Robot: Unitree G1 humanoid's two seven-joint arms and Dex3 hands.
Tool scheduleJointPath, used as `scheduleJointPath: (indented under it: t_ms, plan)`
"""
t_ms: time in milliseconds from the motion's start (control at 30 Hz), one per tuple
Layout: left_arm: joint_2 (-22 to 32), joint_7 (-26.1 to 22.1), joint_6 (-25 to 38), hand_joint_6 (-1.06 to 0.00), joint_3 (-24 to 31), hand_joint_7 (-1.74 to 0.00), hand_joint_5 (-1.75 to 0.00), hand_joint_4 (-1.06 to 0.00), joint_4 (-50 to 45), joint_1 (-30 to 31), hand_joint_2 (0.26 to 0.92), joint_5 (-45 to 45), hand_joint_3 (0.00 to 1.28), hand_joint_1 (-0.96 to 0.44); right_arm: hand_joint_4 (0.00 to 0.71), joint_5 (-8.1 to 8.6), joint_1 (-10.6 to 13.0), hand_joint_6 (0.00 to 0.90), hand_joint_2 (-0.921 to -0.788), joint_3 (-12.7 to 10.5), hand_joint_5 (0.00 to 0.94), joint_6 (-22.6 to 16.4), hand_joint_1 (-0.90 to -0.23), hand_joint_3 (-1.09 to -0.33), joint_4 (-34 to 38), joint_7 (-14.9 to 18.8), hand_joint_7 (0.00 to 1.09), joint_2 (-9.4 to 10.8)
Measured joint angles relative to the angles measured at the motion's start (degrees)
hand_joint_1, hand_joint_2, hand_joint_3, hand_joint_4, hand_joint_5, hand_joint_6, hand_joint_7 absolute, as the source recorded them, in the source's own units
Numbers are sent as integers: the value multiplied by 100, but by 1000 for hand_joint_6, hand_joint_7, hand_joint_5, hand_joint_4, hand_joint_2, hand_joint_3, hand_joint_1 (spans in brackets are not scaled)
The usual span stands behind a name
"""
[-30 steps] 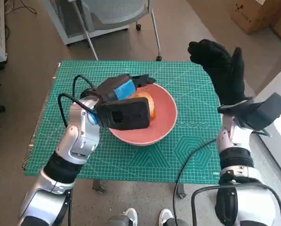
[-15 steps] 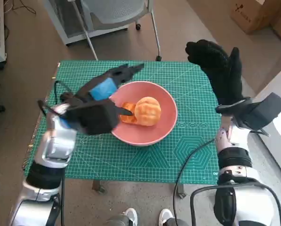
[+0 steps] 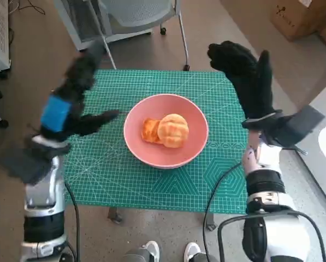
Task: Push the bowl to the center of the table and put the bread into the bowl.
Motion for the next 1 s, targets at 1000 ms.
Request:
scheduleJointPath:
  t_ms: [1000]
  plan:
    - [-125,373,-59,-138,113,-59,-14,-86,-349,305,921,-400,390,-745,264,-204,-12,365,-921,477,0,-9,-702,-684,-817,-576,0,391]
